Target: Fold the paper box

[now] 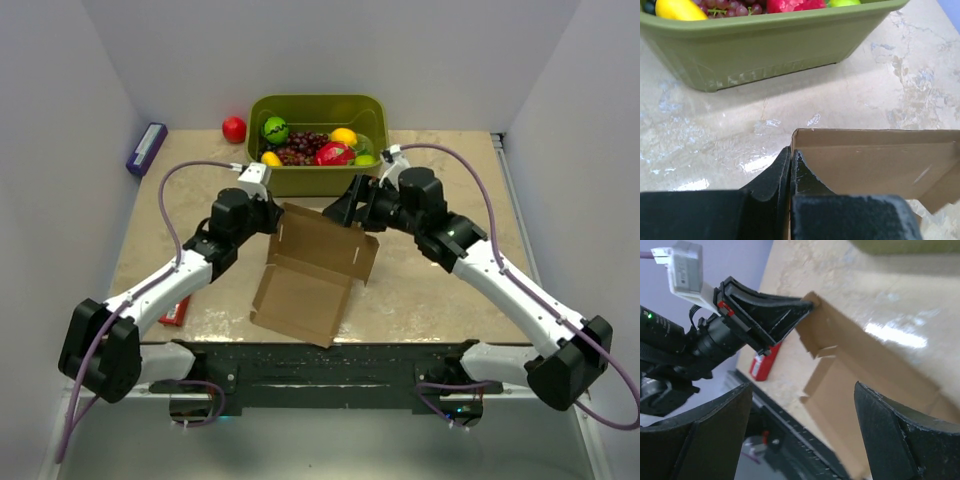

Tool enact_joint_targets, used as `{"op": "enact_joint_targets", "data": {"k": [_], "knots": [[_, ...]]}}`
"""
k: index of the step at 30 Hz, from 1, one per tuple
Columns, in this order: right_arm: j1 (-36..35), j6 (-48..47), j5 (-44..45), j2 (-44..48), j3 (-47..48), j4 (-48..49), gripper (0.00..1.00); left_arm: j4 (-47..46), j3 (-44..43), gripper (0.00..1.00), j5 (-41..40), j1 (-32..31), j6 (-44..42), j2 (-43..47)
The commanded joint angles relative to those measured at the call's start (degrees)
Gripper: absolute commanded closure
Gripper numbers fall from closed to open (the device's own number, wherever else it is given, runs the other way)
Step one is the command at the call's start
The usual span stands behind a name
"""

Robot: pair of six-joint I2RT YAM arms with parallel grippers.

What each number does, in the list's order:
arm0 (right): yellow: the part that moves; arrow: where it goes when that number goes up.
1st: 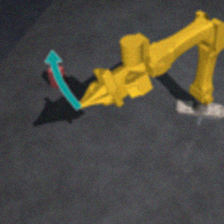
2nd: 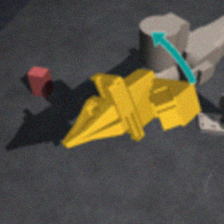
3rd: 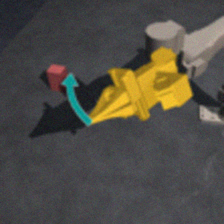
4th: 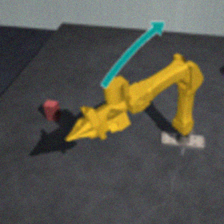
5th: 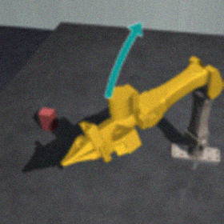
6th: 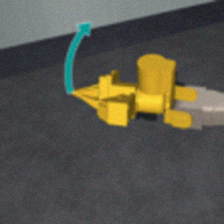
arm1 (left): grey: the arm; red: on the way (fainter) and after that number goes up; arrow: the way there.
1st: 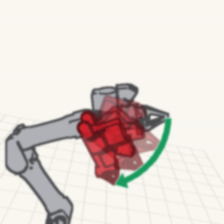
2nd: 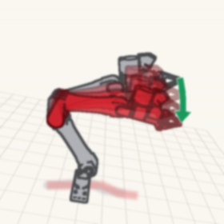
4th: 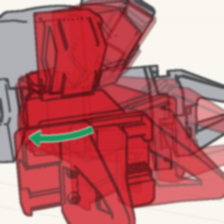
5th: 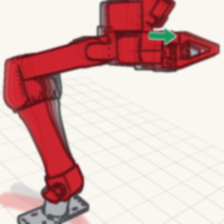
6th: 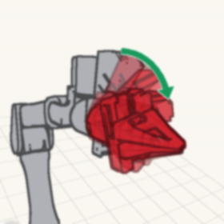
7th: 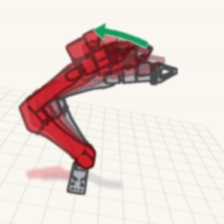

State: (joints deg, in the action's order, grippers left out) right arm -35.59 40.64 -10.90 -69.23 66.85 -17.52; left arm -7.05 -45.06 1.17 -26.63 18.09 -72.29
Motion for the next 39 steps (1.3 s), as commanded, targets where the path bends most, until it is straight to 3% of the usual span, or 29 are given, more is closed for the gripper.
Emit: {"op": "enact_joint_targets", "data": {"k": [1,7,16,19,22,26,30,32,39], "knots": [[-0.7,15.77,-3.43,-0.11,-4.53,14.08,0.14,-10.61,0.67,1.0,-4.51,0.18,5.82,-1.18],[-1.23,24.73,-2.29,-3.35,-8.75,22.51,0.14,-14.13,-0.12,1.0,-4.86,0.35,7.75,-3.82],[-1.23,30.64,8.95,-7.93,-11.22,26.13,0.12,-24.06,7.52,1.0,4.01,0.0,4.42,-2.33],[-1.23,20.13,11.85,-9.16,-6.04,19.92,0.14,-24.6,8.5,1.0,7.61,0.0,-2.07,-1.54],[-1.23,2.12,10.99,-10.83,1.16,13.77,0.14,-21.17,6.74,1.0,14.28,0.0,-9.9,-1.27],[-1.23,-23.16,4.15,-14.17,10.91,2.68,0.14,-18.09,4.37,1.0,22.88,0.18,-14.39,-1.62],[-1.23,-39.82,3.86,-16.11,12.17,-5.41,0.16,-14.14,2.08,1.0,27.39,0.97,-17.2,-2.59],[-1.23,-47.89,3.86,-15.76,9.89,-5.69,0.18,-12.03,1.21,1.0,29.75,2.02,-17.73,-3.03],[-0.27,-57.77,-0.61,-11.54,2.41,4.68,0.19,-10.27,0.24,1.0,36.18,4.04,-19.92,-3.38]]}}
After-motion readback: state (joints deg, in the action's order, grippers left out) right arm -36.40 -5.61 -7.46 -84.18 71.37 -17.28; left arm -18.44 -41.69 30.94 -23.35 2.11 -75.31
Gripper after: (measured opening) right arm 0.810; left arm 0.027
